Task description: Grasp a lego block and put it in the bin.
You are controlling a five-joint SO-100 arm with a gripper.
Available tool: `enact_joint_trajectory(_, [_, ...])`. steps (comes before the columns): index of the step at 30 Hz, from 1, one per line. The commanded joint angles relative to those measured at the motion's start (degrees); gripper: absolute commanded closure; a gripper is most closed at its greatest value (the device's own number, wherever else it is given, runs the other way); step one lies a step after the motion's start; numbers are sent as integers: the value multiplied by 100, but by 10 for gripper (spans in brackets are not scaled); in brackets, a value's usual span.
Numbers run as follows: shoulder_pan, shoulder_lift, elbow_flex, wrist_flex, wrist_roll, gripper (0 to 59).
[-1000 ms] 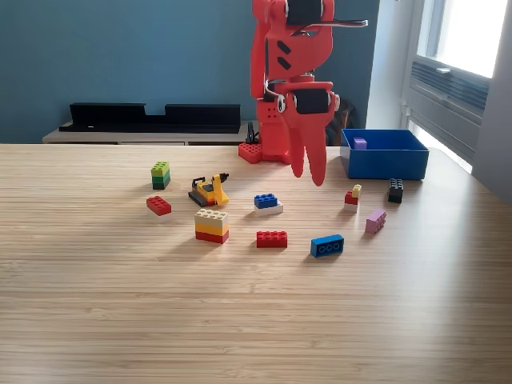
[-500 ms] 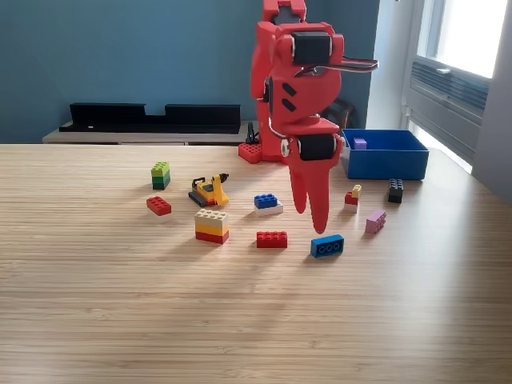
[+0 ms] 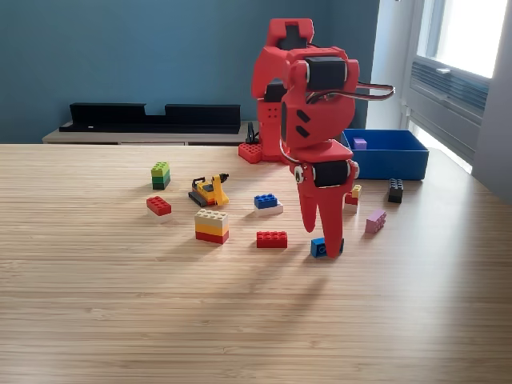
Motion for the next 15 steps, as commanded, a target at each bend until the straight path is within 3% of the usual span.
enact_joint_trajectory(1, [-185, -18, -694, 202, 9, 276])
enact_joint_trajectory(9, [-158, -299, -1020, 272, 167, 369])
enact_joint_trajectory(12, [-123, -448, -1204, 325, 202, 445])
enact_joint_trajectory(15, [-79, -606, -1468, 431, 281, 567])
